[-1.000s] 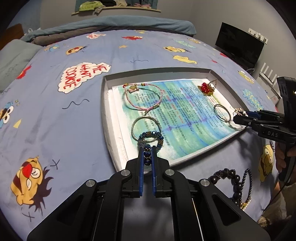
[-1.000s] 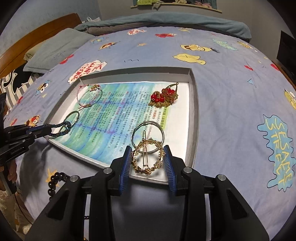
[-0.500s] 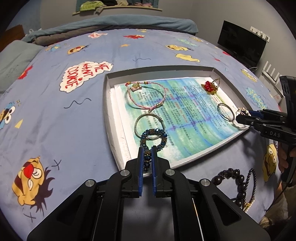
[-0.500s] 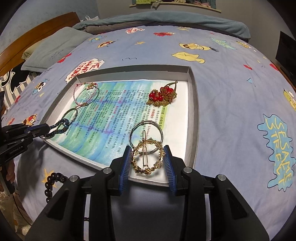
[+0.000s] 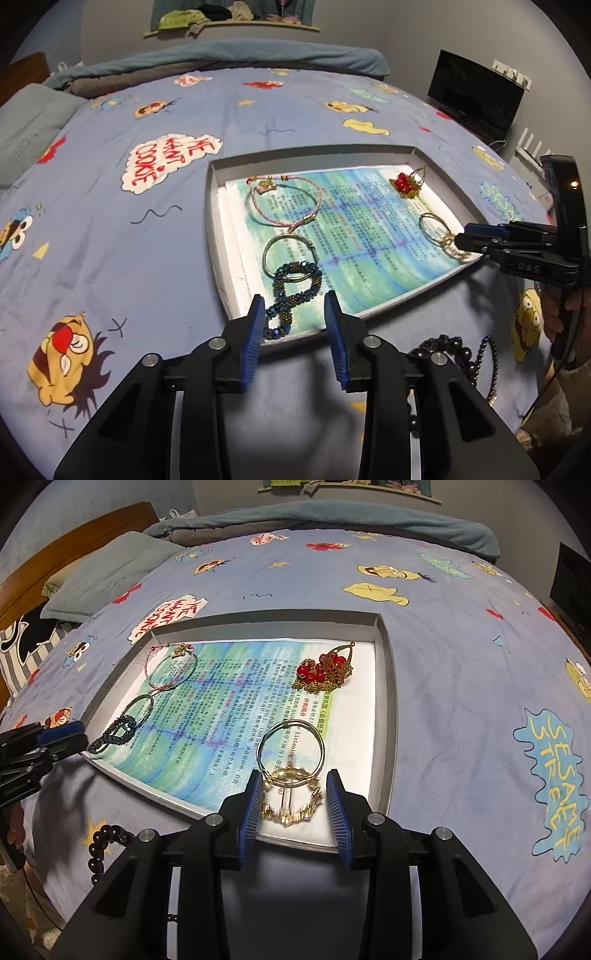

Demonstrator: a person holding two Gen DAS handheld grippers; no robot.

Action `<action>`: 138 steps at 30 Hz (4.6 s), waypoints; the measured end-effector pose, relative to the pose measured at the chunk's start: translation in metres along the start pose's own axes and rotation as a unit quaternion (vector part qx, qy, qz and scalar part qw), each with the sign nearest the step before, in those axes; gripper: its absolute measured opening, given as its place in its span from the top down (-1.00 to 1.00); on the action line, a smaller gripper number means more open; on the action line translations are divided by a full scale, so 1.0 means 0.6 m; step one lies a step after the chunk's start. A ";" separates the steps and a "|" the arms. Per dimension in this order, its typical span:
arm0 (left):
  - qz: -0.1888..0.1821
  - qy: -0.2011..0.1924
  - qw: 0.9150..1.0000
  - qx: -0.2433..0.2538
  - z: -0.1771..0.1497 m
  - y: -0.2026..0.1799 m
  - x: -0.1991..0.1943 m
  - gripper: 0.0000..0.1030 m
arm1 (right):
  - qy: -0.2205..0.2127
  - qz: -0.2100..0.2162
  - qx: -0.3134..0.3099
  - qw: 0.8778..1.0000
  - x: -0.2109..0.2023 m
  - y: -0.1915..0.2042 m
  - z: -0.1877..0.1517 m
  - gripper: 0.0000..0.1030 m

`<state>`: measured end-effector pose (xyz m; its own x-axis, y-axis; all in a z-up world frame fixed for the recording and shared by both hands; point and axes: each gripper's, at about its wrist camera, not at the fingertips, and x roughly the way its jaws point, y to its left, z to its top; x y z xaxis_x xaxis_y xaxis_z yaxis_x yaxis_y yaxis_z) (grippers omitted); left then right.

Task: Organize jewelry
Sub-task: 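Lower both pieces onto the paper in the box and open both grippers, then move both open grippers back over the remaining jewelry, then close left gripper on black bead bracelet while right gripper grasps dark red bead bracelet, then lift and carry both bead bracelets over the gray box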

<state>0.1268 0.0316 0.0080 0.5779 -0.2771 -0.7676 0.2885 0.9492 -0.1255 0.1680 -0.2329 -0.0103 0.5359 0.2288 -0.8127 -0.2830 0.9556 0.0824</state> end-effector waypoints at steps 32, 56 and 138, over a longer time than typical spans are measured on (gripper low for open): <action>0.056 -0.056 0.997 0.007 -0.063 -0.027 -0.119 -0.79 | -0.160 -0.032 0.015 0.986 -0.198 0.006 -0.107 -0.89; 0.017 0.004 1.000 0.021 -0.117 -0.101 -0.019 -0.65 | -0.070 -0.027 -0.003 0.997 -0.123 0.034 -0.195 -0.89; -0.021 -0.083 0.994 0.065 -0.038 -0.107 -0.126 0.71 | -0.136 0.029 -0.013 0.990 -0.179 0.042 -0.111 0.89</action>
<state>0.0470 -0.0050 0.0599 0.6781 -0.3478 -0.6474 0.4052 0.9119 -0.0655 0.0502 -0.2460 0.0407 0.7121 0.3281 -0.6206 -0.3379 0.9351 0.1066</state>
